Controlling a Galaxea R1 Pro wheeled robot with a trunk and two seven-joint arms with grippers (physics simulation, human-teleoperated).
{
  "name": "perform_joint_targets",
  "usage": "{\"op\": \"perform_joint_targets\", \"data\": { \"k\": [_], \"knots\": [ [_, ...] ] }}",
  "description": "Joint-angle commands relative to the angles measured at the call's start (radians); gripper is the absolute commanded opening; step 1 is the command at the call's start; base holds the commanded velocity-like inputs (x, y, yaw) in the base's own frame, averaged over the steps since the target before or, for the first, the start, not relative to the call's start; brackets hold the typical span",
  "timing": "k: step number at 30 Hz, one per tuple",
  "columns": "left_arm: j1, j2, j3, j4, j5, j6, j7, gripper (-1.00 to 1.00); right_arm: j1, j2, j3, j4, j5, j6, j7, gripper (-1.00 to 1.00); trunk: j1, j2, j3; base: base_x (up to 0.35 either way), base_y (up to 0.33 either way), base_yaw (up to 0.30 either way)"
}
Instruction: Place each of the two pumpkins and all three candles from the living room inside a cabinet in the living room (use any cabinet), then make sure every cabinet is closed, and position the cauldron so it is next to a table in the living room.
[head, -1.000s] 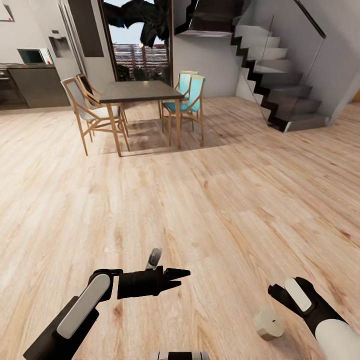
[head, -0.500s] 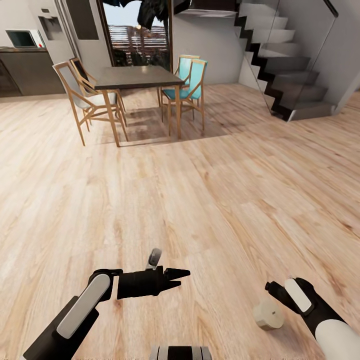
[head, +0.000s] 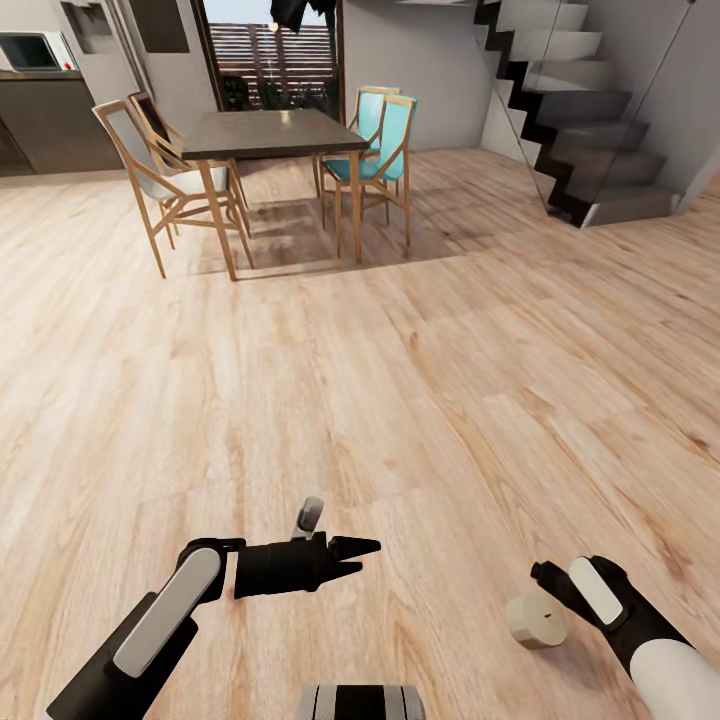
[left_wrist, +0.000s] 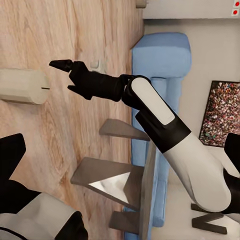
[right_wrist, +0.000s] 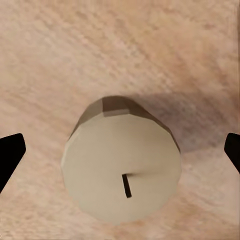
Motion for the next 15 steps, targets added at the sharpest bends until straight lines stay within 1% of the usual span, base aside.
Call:
{"op": "perform_joint_targets", "data": {
  "k": [1, 15],
  "knots": [
    [-0.001, 0.001, -0.001, 0.000, -0.009, 0.001, -0.010, 1.00, 0.000, 0.000, 0.000, -0.002, -0.010, -0.002, -0.008, 1.00, 0.000, 0.000, -0.001, 0.000, 0.000, 0.000],
    [-0.001, 0.001, -0.001, 0.000, -0.009, 0.001, -0.010, 1.00, 0.000, 0.002, 0.000, -0.002, -0.009, -0.015, -0.008, 1.00, 0.006, -0.004, -0.055, 0.000, 0.000, 0.000]
  ]
}}
